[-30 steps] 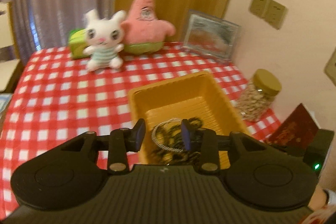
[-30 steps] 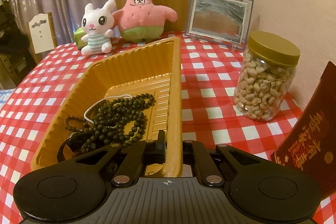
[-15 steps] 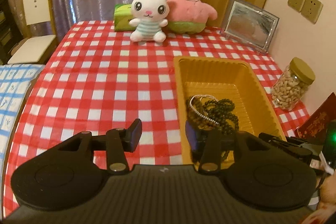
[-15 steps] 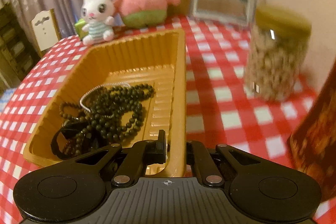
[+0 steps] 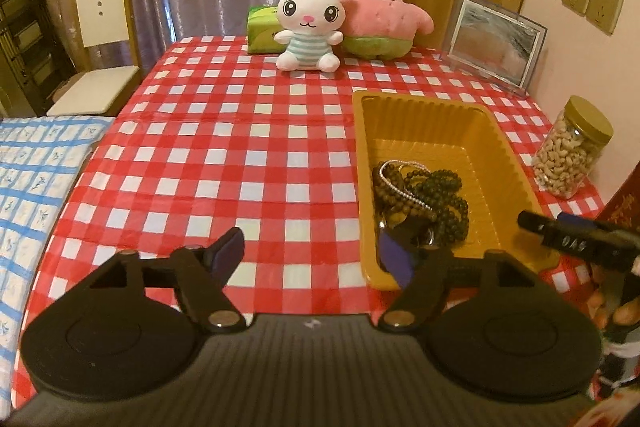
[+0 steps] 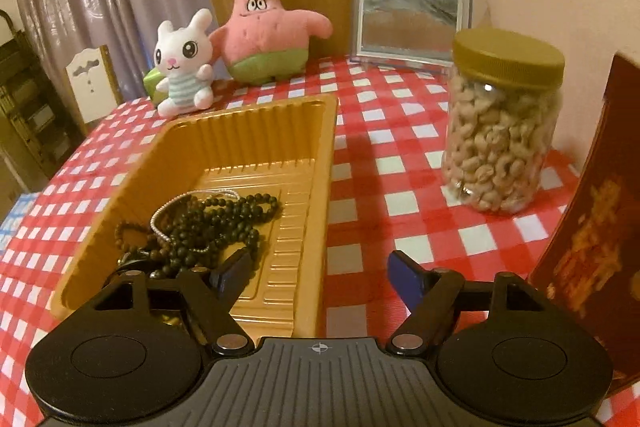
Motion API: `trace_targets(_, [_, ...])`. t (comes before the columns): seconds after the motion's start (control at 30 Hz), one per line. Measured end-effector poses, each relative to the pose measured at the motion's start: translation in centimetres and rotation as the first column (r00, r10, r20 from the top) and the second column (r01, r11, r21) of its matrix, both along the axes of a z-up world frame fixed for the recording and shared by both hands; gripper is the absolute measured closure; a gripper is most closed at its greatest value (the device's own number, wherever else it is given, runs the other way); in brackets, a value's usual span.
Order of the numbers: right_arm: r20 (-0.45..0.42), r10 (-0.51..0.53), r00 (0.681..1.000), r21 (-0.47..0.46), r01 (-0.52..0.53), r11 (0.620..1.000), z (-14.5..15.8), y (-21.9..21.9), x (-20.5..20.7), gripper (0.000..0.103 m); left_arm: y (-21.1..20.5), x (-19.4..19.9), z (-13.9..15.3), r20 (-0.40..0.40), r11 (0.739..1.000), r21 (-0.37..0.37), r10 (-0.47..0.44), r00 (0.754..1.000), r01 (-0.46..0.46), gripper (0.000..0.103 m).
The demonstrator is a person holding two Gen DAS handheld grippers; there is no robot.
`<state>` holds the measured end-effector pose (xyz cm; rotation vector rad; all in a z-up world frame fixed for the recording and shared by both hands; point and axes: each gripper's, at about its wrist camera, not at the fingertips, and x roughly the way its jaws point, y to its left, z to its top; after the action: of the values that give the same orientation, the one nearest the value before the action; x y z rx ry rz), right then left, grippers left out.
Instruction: Organize jewelry
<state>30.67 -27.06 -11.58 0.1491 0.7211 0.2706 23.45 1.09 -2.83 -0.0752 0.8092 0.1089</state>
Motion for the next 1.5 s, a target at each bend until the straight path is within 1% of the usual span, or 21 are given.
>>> trace_targets(0.03, [0.006,0.008,1.000,0.004,-0.008,1.000,0.5,0.0,-0.4,0.028,-0.1,-0.4,0.1,0.009,1.000,0.002,-0.002,1.000,0.002,0.024])
trace_targets(0.07, [0.010,0.012,1.000,0.001,-0.012,1.000,0.9,0.0,-0.9,0.028,-0.2,-0.8,0.2,0.019,1.000,0.005,-0.002,1.000,0.002,0.019])
trace_targets(0.1, [0.013,0.014,1.000,-0.004,-0.014,1.000,1.4,0.1,-1.4,0.028,-0.4,-1.2,0.4,0.030,1.000,0.007,-0.008,1.000,0.008,0.018])
trace_targets(0.2, [0.028,0.031,0.999,-0.006,-0.031,0.999,2.8,0.4,-3.2,0.028,-0.7,-2.1,0.9,0.055,1.000,0.011,-0.027,0.998,0.026,0.017])
trace_targets(0.27, [0.029,0.039,0.999,0.003,-0.039,0.999,3.6,0.8,-4.5,0.028,-0.9,-2.8,1.4,0.071,0.999,0.028,-0.033,0.997,0.031,0.016])
trace_targets(0.37, [0.006,0.033,0.999,0.011,-0.033,0.999,4.5,1.5,-6.6,0.028,-0.9,-4.2,1.9,0.088,0.998,0.049,-0.055,0.995,0.051,0.016])
trace_targets(0.5, [-0.031,0.021,0.999,0.043,-0.019,0.999,5.7,2.8,-10.1,0.028,0.1,-6.5,2.4,0.063,0.996,0.032,-0.090,0.994,0.088,0.016])
trace_targets(0.57, [-0.047,0.020,0.999,0.043,-0.018,0.999,6.1,3.8,-11.8,0.028,0.9,-8.0,2.5,0.058,0.995,0.018,-0.104,0.993,0.103,0.017])
trace_targets(0.63, [-0.053,0.009,0.999,0.033,-0.007,0.999,6.6,5.1,-14.0,0.028,1.6,-9.5,2.6,0.045,0.993,0.020,-0.114,0.992,0.113,0.017])
trace_targets(0.83, [-0.067,-0.023,0.997,0.026,0.025,0.999,7.5,8.4,-20.1,0.028,3.9,-14.7,2.9,0.053,0.987,0.024,-0.160,0.986,0.159,0.017])
trace_targets(0.93, [-0.071,-0.023,0.997,0.031,0.025,0.999,7.9,9.9,-23.0,0.028,4.7,-16.8,2.8,0.043,0.982,0.020,-0.186,0.982,0.185,0.017])
trace_targets(1.03, [-0.084,-0.024,0.996,0.024,0.026,0.999,8.1,11.3,-25.1,0.028,5.5,-18.8,2.7,0.029,0.979,0.014,-0.205,0.978,0.205,0.017])
trace_targets(1.17, [-0.089,-0.018,0.996,0.021,0.020,1.000,8.7,12.6,-27.0,0.028,6.2,-21.0,2.7,0.020,0.974,0.002,-0.225,0.974,0.225,0.017])
trace_targets(1.27, [-0.092,-0.008,0.996,0.013,0.009,1.000,9.1,13.3,-28.0,0.028,6.6,-22.0,2.6,0.015,0.974,-0.007,-0.227,0.974,0.227,0.017])
trace_targets(1.5, [-0.098,0.021,0.995,-0.006,-0.021,1.000,9.2,13.9,-29.0,0.028,6.9,-22.7,2.6,0.001,0.976,-0.020,-0.215,0.977,0.215,0.017])
